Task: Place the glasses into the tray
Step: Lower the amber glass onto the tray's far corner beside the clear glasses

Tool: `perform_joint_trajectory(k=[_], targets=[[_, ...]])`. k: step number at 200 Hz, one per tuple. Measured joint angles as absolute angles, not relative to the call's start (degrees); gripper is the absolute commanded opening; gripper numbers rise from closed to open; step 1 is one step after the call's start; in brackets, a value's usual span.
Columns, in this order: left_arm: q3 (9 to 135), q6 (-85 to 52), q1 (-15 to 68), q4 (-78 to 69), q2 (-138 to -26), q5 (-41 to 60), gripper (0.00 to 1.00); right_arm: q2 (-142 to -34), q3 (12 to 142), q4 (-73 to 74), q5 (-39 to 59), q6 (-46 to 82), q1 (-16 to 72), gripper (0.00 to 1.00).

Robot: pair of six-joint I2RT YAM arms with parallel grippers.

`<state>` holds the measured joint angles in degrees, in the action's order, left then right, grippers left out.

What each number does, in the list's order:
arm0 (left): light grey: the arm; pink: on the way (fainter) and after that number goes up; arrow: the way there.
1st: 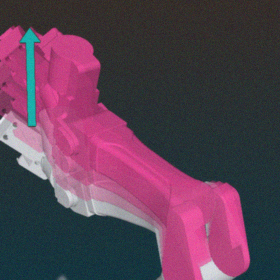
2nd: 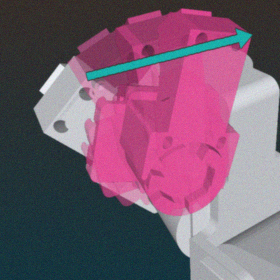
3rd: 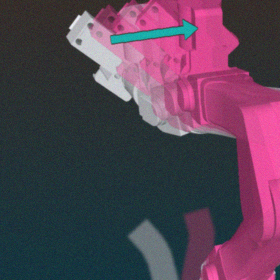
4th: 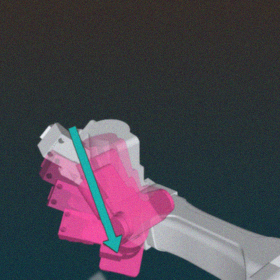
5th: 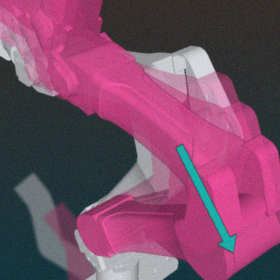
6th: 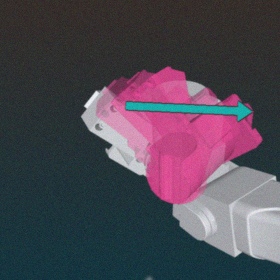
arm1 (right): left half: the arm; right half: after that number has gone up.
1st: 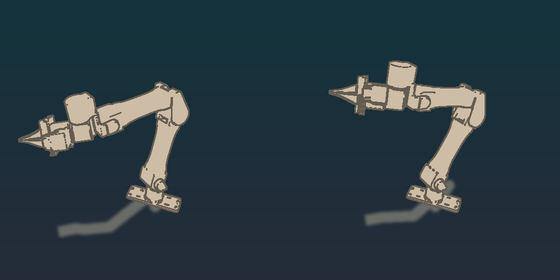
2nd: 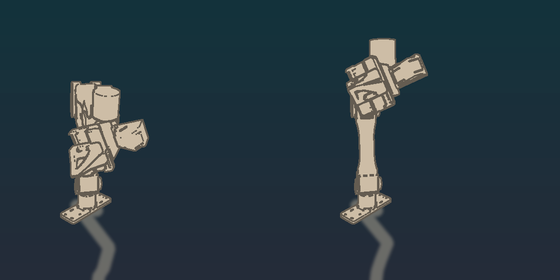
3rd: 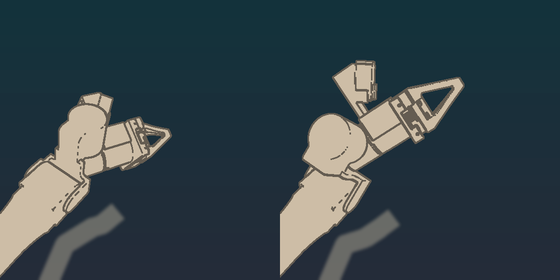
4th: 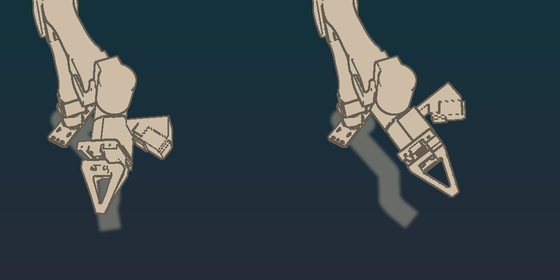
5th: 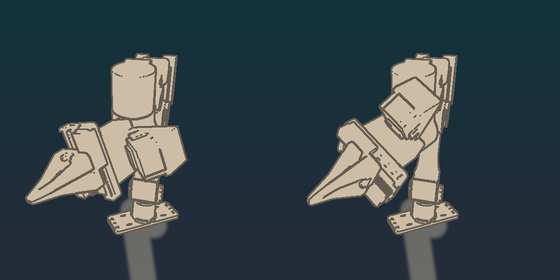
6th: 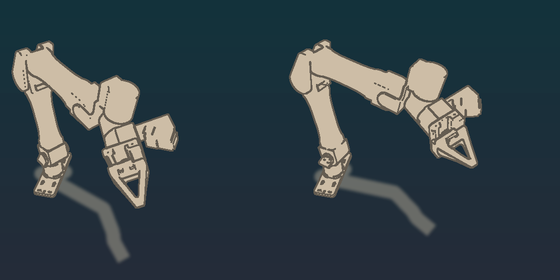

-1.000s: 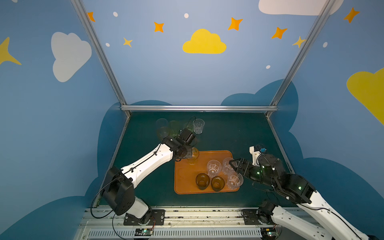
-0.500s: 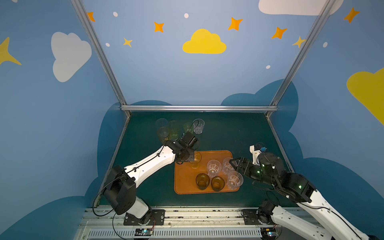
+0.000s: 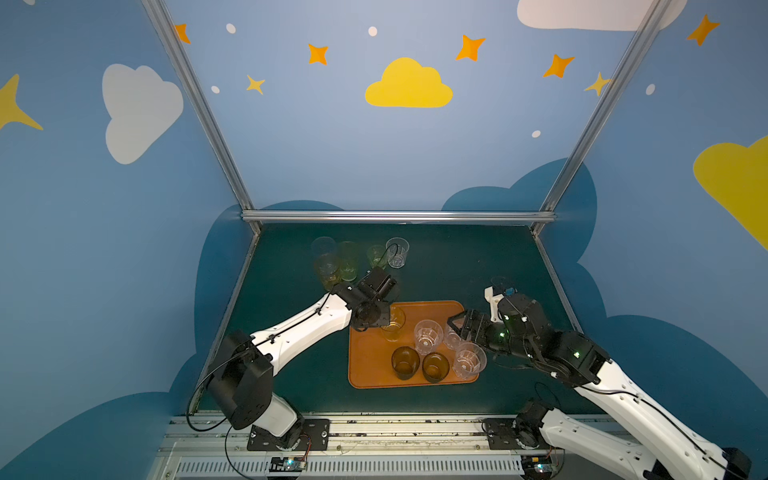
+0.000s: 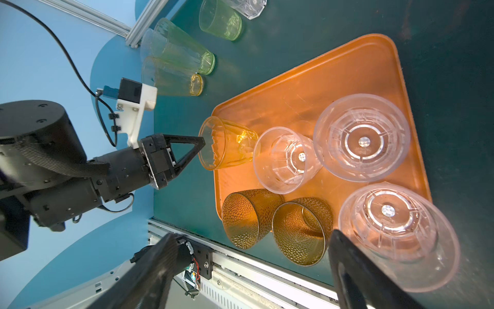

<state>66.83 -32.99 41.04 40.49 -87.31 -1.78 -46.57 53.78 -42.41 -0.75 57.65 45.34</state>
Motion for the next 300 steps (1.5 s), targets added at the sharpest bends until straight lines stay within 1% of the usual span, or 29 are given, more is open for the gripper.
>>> perform_joint_trajectory(k=[98,300], targets=[[65.73,-34.76,43.81,39.20,-88.40,-0.27,0.04,-46.37,52.69,-41.36,1.06,57.84,43.57,0.88],[64.14,-35.44,45.52,39.20,-88.40,0.19,0.04,-47.42,50.54,-40.51,2.61,58.08,42.57,0.88]])
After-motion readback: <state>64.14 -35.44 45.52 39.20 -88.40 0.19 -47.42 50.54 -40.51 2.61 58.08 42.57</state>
